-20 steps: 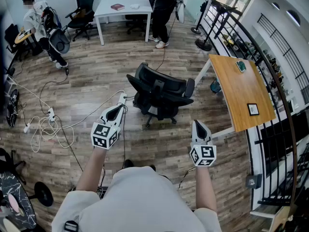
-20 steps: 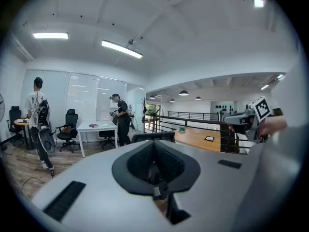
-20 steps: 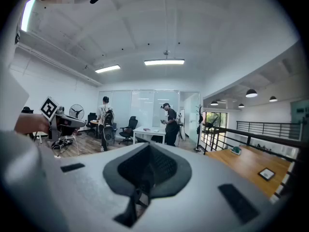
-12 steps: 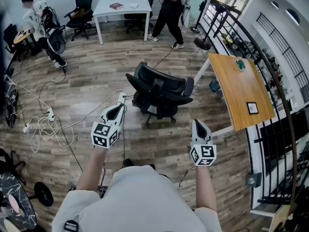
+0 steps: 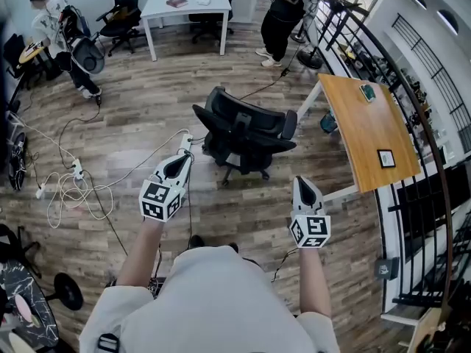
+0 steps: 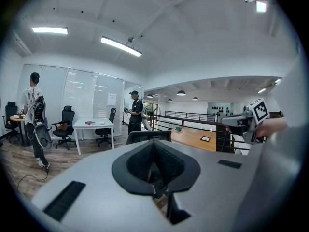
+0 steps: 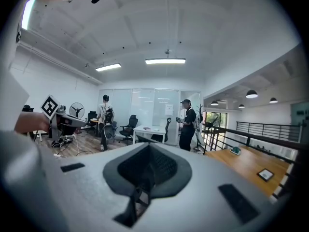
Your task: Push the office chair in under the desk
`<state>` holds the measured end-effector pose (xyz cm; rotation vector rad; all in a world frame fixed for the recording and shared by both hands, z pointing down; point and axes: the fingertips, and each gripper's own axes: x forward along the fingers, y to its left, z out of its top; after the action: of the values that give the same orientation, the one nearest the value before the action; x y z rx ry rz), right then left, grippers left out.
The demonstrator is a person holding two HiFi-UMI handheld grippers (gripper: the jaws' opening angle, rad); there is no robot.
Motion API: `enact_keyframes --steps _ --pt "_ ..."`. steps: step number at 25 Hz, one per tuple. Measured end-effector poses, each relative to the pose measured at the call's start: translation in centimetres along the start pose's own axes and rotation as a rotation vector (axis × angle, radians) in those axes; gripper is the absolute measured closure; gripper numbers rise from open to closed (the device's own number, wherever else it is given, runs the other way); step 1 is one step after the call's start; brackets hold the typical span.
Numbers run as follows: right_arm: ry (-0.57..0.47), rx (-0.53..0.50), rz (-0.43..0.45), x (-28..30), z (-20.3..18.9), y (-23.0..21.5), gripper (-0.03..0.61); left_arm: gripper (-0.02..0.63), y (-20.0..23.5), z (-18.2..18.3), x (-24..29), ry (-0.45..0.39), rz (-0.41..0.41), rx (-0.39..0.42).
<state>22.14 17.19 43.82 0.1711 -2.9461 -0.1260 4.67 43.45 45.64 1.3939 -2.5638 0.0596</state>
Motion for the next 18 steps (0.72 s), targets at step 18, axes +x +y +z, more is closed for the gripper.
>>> enact_keyframes --steps 18 --pt "0.028 0.020 -0.046 0.3 -1.1 2.3 0.546 0.555 2.1 -1.5 -0.6 0.012 -0.043 -0.023"
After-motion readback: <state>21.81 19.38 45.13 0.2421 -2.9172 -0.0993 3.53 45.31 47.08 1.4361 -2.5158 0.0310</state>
